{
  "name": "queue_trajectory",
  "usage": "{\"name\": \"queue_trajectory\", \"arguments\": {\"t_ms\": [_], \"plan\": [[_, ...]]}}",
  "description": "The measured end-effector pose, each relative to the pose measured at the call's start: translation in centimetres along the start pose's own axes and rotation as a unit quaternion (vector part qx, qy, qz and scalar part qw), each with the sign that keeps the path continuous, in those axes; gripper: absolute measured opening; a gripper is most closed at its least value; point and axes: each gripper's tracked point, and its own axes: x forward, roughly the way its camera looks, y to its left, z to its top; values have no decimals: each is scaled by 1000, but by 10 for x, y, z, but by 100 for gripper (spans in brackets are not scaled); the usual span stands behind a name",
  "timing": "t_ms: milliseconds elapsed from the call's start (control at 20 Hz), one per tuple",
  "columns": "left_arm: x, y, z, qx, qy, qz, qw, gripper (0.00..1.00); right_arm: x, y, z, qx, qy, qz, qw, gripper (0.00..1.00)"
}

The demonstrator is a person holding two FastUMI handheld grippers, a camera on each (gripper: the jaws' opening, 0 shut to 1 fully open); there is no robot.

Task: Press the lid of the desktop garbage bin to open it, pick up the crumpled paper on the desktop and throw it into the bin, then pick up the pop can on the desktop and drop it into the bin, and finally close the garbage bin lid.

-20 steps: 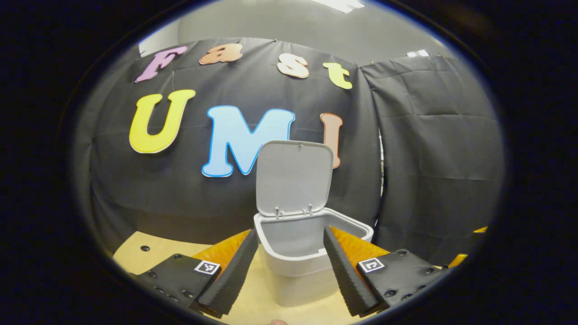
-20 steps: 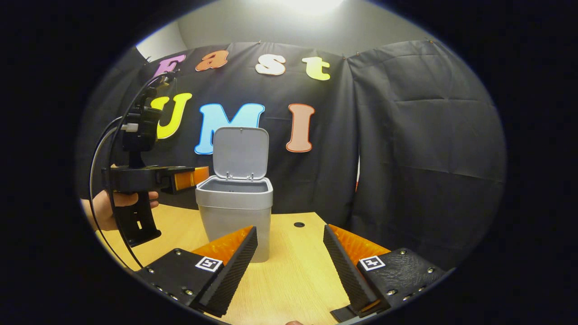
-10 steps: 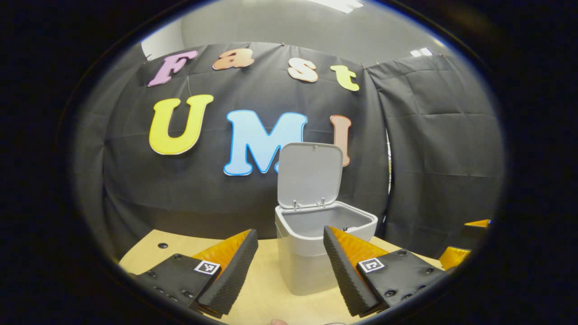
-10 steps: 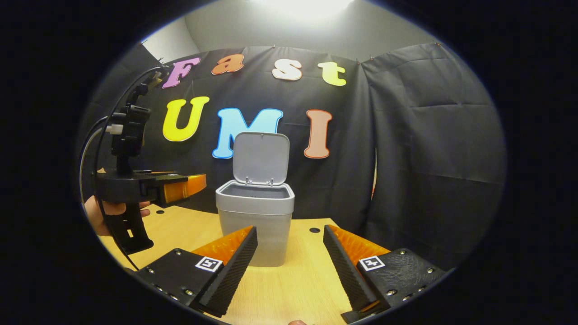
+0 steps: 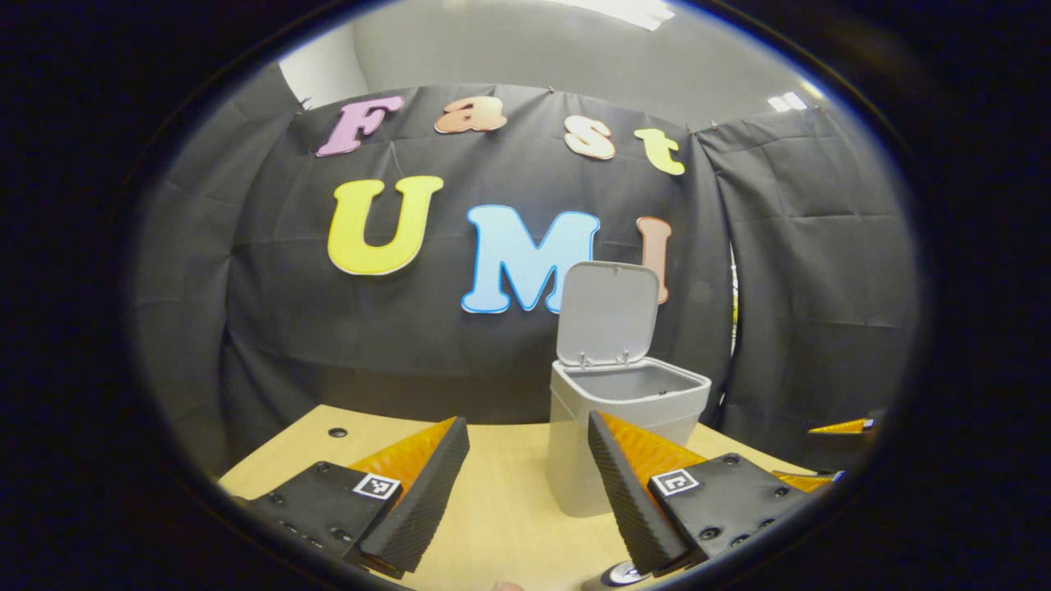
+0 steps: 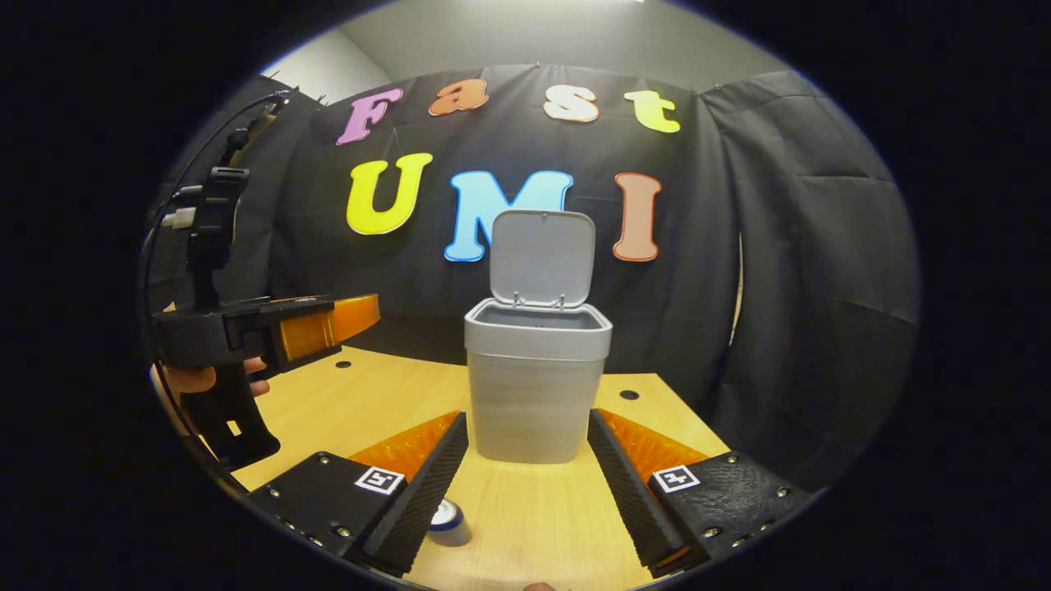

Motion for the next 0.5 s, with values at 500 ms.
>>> {"name": "queue_trajectory", "arguments": {"t_ms": [500], "plan": [[-51, 56, 9, -4, -2, 40, 999, 96, 7, 72, -52, 10, 94, 91, 991, 95]]}}
